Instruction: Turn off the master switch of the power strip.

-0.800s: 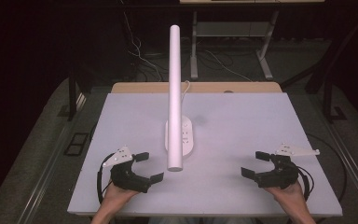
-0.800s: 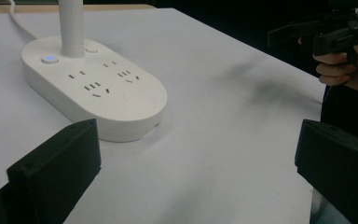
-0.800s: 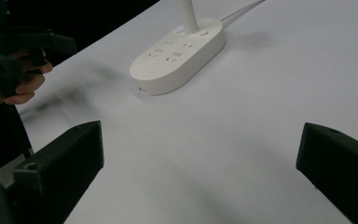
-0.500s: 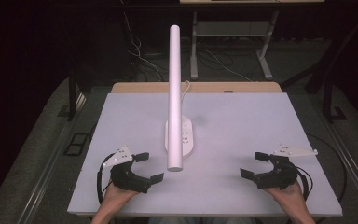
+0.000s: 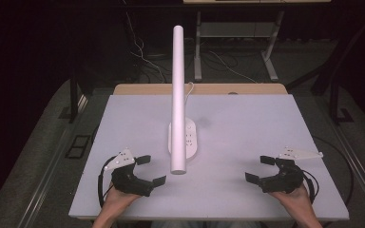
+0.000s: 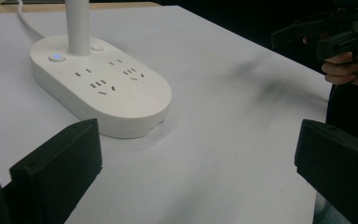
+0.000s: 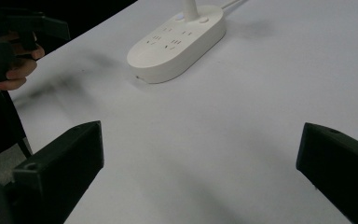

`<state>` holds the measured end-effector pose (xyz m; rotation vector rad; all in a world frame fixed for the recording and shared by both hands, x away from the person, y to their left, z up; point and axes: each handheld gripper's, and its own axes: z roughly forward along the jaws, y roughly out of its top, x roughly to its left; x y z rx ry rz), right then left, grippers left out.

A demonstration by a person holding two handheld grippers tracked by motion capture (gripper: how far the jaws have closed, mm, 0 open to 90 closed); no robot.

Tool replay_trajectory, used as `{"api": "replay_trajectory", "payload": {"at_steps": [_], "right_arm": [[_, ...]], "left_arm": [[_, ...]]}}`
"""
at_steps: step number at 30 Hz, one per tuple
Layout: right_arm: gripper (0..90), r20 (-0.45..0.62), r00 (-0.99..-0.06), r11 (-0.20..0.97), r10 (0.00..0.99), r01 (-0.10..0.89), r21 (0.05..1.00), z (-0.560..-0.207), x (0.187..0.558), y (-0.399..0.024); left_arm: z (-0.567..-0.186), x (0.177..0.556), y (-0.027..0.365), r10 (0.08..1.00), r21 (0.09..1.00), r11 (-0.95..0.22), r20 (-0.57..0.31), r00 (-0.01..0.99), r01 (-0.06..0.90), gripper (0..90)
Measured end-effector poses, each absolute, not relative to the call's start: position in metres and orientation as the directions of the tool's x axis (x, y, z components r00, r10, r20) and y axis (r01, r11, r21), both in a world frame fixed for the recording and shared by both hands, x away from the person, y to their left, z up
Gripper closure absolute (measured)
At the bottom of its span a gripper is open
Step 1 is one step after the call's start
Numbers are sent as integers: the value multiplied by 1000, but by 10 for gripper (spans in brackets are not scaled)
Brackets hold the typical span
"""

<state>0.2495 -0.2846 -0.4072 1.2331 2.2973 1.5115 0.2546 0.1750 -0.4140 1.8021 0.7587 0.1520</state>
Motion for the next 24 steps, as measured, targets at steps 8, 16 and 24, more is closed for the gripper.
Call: {"api": "replay_trajectory", "payload": {"at_steps": [8, 16, 24], "right_arm": [[0, 303, -663, 187, 685, 561, 806, -408, 249, -283], [0, 299, -666, 197, 683, 563, 803, -409, 249, -283], [0, 303, -661, 194, 686, 568, 800, -409, 249, -284]], "left_arm": [[-411, 256, 175, 561, 887, -185, -259, 786, 424, 0], [-407, 260, 174, 563, 882, -198, -254, 786, 427, 0], [-397, 268, 177, 569, 881, -201, -250, 783, 427, 0]]}}
